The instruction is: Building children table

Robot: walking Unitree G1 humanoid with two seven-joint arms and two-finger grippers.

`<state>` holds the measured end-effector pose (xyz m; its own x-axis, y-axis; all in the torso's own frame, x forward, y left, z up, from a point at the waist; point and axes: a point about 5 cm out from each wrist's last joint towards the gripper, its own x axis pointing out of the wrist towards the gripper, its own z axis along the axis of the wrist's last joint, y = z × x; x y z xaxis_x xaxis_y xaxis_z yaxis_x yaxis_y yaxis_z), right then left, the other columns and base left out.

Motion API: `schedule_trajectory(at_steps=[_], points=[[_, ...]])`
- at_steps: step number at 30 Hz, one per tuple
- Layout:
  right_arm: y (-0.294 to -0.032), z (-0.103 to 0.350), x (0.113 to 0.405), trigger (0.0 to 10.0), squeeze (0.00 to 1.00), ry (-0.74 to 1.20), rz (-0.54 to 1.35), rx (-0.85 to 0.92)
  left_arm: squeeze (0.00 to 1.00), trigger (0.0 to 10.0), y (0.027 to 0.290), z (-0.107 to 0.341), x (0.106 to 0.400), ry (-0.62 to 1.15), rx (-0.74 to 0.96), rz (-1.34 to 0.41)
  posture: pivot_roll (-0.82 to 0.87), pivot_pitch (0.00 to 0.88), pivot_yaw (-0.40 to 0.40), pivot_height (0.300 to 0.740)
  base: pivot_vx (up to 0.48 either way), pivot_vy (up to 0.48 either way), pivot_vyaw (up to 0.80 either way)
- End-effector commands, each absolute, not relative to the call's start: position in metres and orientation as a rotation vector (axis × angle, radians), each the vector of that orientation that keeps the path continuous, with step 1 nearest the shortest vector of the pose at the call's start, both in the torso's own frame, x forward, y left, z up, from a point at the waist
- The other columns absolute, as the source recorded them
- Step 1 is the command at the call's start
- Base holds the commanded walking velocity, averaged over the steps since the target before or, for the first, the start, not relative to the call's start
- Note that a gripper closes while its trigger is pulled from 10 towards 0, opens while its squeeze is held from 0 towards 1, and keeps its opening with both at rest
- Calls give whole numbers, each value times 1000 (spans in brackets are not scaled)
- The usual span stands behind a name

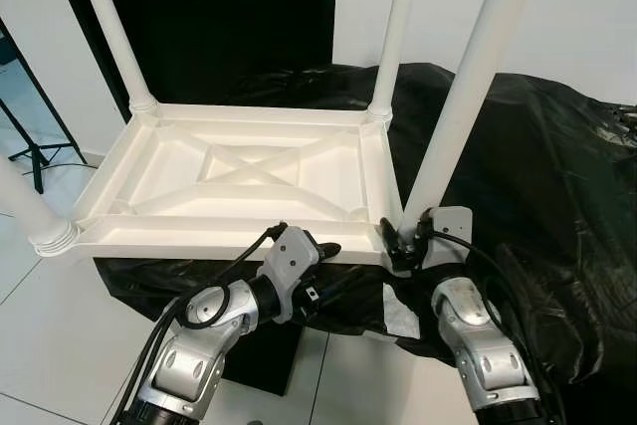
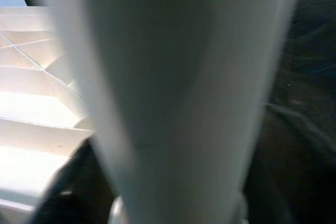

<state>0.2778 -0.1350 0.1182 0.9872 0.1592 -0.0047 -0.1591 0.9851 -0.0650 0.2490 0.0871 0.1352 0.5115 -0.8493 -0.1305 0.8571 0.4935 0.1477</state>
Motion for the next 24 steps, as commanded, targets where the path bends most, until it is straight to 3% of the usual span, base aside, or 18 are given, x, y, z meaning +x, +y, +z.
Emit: schedule_trajectory(at_steps=[1, 7, 8, 22, 23, 24], points=[[-142, 119, 275, 10000, 1000, -2, 221, -49, 0, 10000, 87, 133, 250, 49, 214, -1012, -3, 0, -40, 740, 0, 0, 0], [-154, 119, 272, 10000, 1000, 1, 413, -62, 0, 10000, 86, 133, 251, 49, 214, -1012, -2, 0, -39, 740, 0, 0, 0], [-160, 121, 276, 10000, 0, 3, 516, -93, 0, 10000, 87, 134, 252, 47, 215, -1010, 0, 0, -36, 740, 0, 0, 0], [-152, 133, 300, 10000, 0, 15, 793, -209, 0, 10000, 89, 135, 253, 41, 223, -1009, 9, 0, -38, 740, 0, 0, 0], [-148, 133, 302, 1922, 0, 20, 837, -218, 0, 10000, 89, 136, 253, 39, 224, -1007, 10, 0, -39, 740, 0, 0, 0], [-146, 132, 302, 0, 0, 25, 870, -230, 0, 10000, 89, 136, 254, 37, 224, -1005, 17, 0, -44, 740, 0, 0, 0]])
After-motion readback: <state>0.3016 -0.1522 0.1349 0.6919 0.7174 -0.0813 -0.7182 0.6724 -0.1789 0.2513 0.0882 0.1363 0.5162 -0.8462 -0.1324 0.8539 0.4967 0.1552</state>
